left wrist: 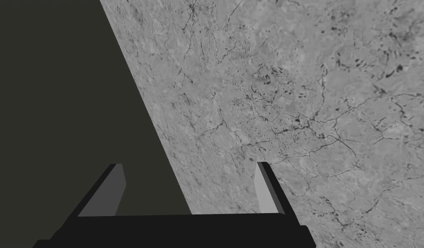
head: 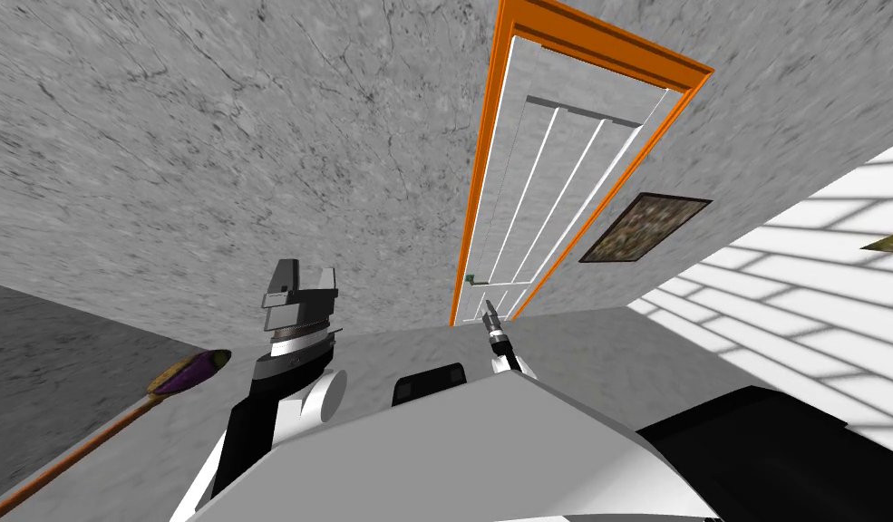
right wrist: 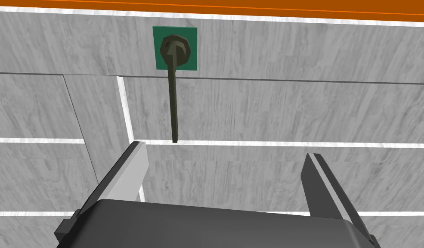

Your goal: Pull the door open

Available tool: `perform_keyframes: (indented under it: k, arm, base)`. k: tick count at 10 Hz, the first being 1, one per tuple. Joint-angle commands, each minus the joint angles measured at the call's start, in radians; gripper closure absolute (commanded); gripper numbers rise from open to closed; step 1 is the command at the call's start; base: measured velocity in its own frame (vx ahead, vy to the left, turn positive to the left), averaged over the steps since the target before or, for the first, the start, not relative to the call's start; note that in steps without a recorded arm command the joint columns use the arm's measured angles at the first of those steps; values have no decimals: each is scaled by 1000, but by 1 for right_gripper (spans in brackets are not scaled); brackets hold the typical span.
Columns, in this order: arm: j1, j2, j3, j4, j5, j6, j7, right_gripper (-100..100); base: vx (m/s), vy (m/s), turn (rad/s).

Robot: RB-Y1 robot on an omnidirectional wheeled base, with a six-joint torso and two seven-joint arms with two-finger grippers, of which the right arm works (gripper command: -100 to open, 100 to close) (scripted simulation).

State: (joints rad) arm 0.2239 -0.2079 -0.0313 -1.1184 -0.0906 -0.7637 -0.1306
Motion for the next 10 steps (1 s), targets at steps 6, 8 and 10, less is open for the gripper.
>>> perform_keyframes:
  k: [6, 8, 10]
  arm:
    - [-45, -23, 0, 176, -8, -38, -35, -100]
    - [-55, -28, 0, 214, -10, -46, -42, -100]
    - [-51, -39, -12, 217, -17, -53, -50, -100]
  base:
    - [101, -78, 72]
    - [75, -53, 38]
    - [80, -10, 74]
